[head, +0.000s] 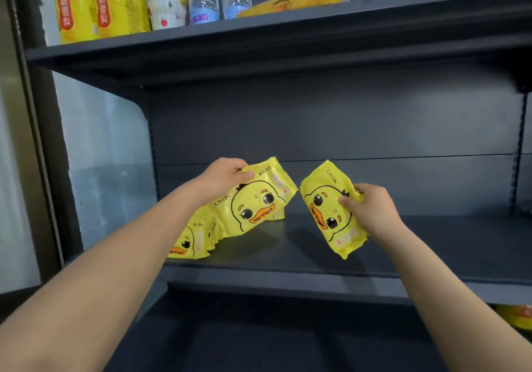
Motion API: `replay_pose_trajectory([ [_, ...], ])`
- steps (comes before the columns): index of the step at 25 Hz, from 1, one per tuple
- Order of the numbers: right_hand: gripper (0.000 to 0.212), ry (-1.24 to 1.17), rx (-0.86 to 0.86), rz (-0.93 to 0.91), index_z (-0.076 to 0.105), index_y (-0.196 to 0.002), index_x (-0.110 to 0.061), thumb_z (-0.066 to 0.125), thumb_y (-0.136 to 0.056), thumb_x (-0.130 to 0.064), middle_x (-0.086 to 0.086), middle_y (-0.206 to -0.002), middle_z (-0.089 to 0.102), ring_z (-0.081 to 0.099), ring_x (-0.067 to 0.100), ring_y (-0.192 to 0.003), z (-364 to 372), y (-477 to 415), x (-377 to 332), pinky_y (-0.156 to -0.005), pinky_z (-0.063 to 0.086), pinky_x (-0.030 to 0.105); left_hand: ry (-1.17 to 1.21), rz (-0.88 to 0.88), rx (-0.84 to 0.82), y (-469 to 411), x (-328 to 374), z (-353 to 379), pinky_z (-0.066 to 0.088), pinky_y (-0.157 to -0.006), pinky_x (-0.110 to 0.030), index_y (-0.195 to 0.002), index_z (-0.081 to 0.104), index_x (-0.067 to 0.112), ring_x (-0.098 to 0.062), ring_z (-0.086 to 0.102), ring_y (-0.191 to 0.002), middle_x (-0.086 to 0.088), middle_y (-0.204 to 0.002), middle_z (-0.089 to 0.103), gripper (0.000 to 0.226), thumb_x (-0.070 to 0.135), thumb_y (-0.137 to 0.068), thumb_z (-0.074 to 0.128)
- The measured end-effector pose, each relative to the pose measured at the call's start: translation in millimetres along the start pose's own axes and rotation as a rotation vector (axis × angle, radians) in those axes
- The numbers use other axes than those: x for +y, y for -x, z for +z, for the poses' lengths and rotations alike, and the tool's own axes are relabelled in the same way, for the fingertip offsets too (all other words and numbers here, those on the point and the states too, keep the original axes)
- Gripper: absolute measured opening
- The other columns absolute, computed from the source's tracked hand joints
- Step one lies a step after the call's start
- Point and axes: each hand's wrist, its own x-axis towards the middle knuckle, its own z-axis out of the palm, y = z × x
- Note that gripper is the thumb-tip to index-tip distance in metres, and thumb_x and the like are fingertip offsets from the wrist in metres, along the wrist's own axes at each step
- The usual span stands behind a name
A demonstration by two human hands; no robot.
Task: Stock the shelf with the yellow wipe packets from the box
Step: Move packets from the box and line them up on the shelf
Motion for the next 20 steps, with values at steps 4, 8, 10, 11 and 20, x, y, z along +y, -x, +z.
replay_pose_trajectory([
  [4, 0.004, 0.054, 0.026, 0.03, 0.059, -0.09, -0.016, 0.062, -0.088, -0.018, 0.003, -0.08, 0.06, 0.058, 0.023, -0.076, 17.4, -35.5, 6.1, -0.063, 0.042, 0.028, -0.077, 0.083, -0.108, -68.0, -25.0, 14.4, 0.046, -0.092, -0.046, -0.101, 0.063, 0.007, -0.032, 0.06, -0.104, -0.017, -0.107, 0.065, 0.025, 0.029, -0.092, 0.055],
  [8, 0.005, 0.095, 0.049, 0.127, 0.058, -0.092, -0.019, 0.062, -0.089, -0.02, 0.001, -0.077, 0.061, 0.059, 0.019, -0.07, 54.2, -74.4, 22.3, -0.06, 0.043, 0.027, -0.176, 0.198, -0.219, -143.8, -61.7, 32.2, 0.048, -0.086, -0.043, -0.099, 0.064, 0.007, -0.03, 0.06, -0.098, -0.016, -0.103, 0.064, 0.024, 0.028, -0.091, 0.056],
  [10, 0.005, 0.099, 0.09, 0.16, 0.058, -0.092, -0.018, 0.061, -0.089, -0.02, 0.004, -0.079, 0.062, 0.061, 0.021, -0.072, 71.9, -93.7, 29.4, -0.062, 0.045, 0.027, -0.23, 0.243, -0.291, -177.7, -82.2, 44.1, 0.047, -0.077, -0.038, -0.097, 0.064, 0.006, -0.03, 0.06, -0.092, -0.015, -0.097, 0.063, 0.023, 0.028, -0.091, 0.056],
  [11, 0.004, 0.097, 0.117, 0.173, 0.059, -0.092, -0.019, 0.061, -0.089, -0.02, 0.005, -0.082, 0.064, 0.062, 0.023, -0.074, 80.1, -101.9, 32.1, -0.065, 0.046, 0.028, -0.244, 0.262, -0.326, -191.7, -91.8, 51.3, 0.045, -0.073, -0.035, -0.096, 0.064, 0.007, -0.028, 0.059, -0.089, -0.012, -0.095, 0.063, 0.022, 0.028, -0.091, 0.057],
  [20, 0.004, 0.054, 0.167, 0.214, 0.061, -0.089, -0.02, 0.063, -0.088, -0.017, 0.006, -0.084, 0.067, 0.066, 0.026, -0.079, 128.4, -142.0, 53.0, -0.075, 0.055, 0.039, -0.38, 0.365, -0.552, -246.7, -157.1, 123.7, 0.033, -0.06, -0.027, -0.08, 0.058, 0.014, -0.017, 0.047, -0.074, 0.004, -0.07, 0.048, 0.014, 0.024, -0.088, 0.061],
])
